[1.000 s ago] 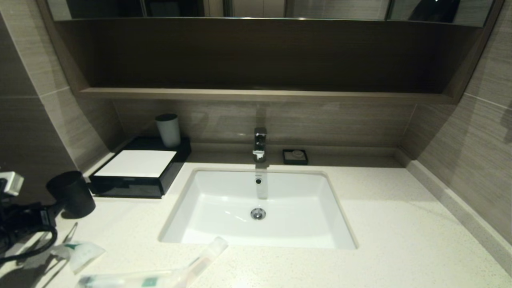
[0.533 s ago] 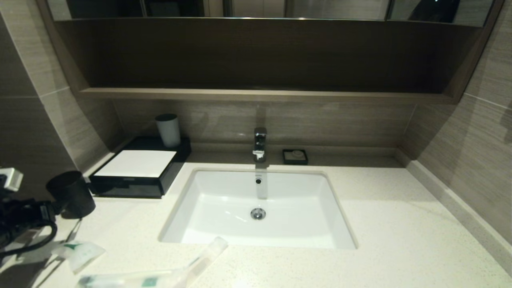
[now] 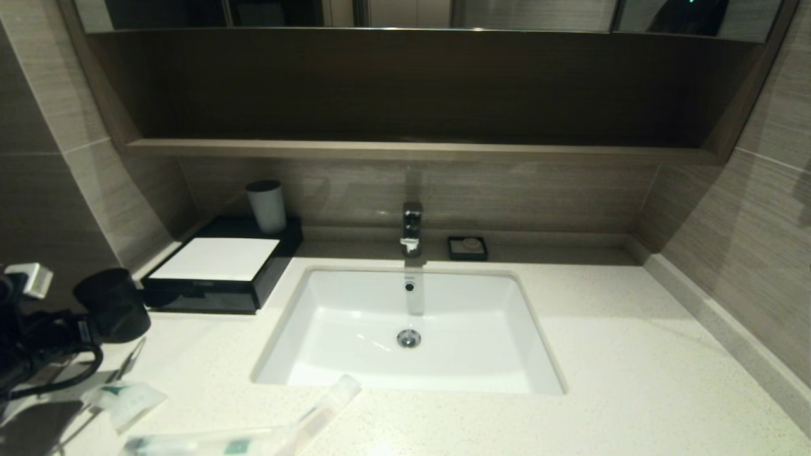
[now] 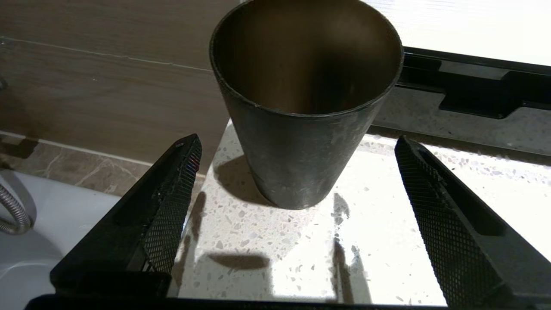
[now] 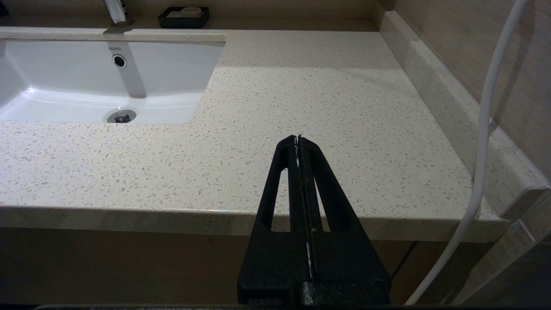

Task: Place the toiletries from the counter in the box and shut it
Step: Pick up the cup

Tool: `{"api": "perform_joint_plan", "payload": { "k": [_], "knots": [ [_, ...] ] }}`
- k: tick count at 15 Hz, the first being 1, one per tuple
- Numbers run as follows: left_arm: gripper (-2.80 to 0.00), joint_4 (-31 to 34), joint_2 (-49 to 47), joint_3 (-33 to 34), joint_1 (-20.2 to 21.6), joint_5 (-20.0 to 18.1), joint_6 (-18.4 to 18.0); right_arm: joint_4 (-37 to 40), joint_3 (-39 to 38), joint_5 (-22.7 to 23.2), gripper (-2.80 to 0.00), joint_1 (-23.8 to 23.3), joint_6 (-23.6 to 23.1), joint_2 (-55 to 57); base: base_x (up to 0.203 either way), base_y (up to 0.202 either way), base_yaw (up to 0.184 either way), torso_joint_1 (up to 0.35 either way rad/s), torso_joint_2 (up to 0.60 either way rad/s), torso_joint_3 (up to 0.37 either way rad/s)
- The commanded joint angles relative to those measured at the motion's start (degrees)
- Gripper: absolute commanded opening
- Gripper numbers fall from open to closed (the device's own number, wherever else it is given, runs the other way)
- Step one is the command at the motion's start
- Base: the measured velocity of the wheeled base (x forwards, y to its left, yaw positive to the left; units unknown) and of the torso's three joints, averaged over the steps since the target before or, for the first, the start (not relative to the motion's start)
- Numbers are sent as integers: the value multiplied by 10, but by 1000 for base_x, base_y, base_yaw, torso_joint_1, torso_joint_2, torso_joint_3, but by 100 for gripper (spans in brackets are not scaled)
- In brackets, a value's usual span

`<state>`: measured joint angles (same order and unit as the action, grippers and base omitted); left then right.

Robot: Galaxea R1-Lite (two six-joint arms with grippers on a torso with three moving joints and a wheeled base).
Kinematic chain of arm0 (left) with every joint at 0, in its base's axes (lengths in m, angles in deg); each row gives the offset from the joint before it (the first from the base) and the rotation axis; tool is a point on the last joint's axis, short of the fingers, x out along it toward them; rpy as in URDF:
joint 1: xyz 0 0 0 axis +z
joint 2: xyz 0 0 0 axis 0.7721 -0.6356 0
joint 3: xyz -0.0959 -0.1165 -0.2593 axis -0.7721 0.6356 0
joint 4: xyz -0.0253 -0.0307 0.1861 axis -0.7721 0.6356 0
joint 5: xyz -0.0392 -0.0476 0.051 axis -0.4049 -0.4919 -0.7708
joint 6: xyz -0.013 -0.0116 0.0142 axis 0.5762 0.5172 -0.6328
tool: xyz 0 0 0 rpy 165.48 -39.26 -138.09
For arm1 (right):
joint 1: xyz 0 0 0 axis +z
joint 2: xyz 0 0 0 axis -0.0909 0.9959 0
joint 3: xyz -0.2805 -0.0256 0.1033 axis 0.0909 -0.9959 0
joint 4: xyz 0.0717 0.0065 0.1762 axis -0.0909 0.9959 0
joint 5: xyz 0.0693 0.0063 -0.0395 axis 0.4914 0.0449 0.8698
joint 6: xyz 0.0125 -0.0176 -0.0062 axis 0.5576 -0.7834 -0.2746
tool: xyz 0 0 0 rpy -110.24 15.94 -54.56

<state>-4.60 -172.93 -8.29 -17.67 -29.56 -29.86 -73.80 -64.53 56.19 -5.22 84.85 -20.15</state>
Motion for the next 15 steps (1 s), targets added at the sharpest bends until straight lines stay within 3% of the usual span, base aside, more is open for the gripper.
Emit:
{"api": "perform_joint_plan", "payload": {
  "k": [1,7,10,15],
  "knots": [
    [0,-4,-7,-7,-3,-1,-1,0,0,0,-280,0,0,-1,0,0,0,0,0,0],
    [0,-4,-36,-54,-4,-1,4,0,0,0,-280,0,0,0,0,0,0,0,0,0],
    [0,0,-37,-54,-4,-24,4,0,1,0,-280,0,0,-1,0,0,0,0,0,0],
    [0,2,-38,-55,-4,-25,3,0,0,0,-280,0,0,-1,0,0,0,0,0,0]
  ]
}}
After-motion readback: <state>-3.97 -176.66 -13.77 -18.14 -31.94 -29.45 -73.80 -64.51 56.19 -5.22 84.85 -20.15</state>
